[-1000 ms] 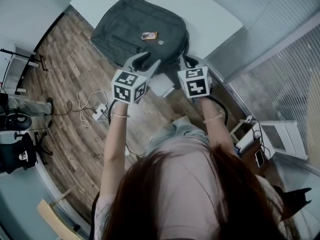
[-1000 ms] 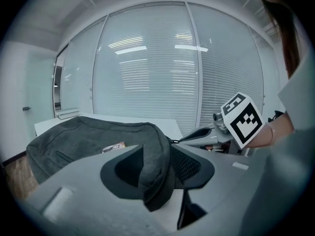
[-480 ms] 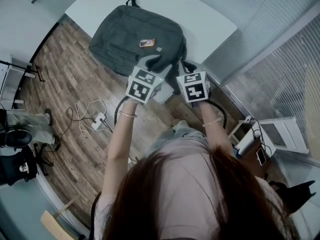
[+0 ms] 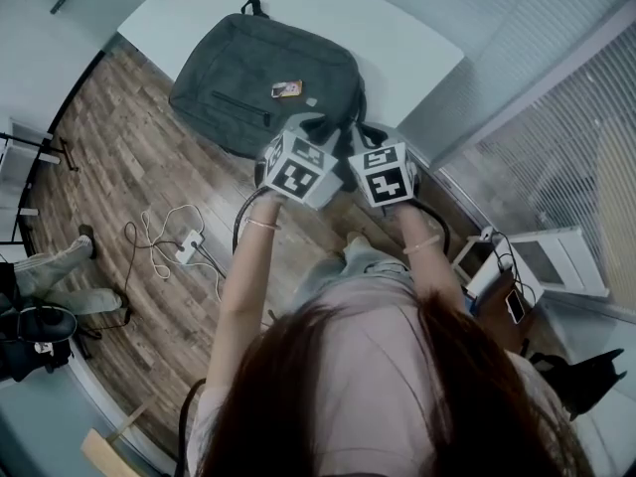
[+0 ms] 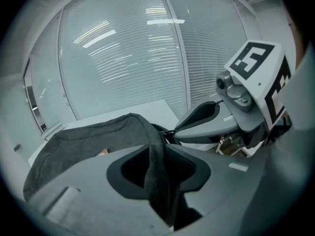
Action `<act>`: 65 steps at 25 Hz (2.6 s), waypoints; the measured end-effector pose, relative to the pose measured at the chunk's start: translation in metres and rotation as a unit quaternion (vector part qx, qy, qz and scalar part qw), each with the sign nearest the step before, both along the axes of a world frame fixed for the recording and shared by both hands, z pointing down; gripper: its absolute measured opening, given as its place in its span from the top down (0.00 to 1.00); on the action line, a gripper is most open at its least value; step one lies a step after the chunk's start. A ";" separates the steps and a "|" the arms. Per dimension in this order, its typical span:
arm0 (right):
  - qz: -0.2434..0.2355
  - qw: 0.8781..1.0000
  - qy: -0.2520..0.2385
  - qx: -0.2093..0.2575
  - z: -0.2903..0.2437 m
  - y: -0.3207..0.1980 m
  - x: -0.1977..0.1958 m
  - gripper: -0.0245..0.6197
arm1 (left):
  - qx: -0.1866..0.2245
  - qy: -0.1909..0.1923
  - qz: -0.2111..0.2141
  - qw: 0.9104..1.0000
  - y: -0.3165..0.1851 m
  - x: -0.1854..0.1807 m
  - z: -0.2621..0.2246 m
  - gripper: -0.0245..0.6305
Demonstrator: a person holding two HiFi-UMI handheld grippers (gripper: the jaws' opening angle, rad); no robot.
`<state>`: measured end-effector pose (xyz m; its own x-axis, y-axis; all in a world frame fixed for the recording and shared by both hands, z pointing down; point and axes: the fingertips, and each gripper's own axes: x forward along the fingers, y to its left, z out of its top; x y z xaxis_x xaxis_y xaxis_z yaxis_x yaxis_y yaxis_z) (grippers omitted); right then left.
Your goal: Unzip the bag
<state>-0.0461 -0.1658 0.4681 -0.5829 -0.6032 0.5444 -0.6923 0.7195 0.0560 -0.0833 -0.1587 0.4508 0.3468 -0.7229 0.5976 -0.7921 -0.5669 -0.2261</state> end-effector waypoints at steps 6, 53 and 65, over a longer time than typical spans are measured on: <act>-0.027 1.000 0.006 -0.006 0.000 -0.004 0.001 0.95 | -0.017 -0.017 0.007 1.000 -0.004 0.003 0.007 0.84; -0.204 0.979 -0.009 -0.012 0.006 -0.079 0.021 0.95 | -0.076 0.101 -0.008 0.992 -0.019 0.009 0.015 0.88; -0.223 0.975 -0.007 -0.003 0.002 -0.104 0.021 0.94 | -0.056 0.102 -0.015 0.993 -0.017 0.010 0.011 0.88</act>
<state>-0.0248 -0.2699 0.4701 -0.7937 -0.2854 0.5372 -0.3111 0.9493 0.0447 -0.0733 -0.1762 0.4613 0.4481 -0.6687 0.5934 -0.8325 -0.5541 0.0042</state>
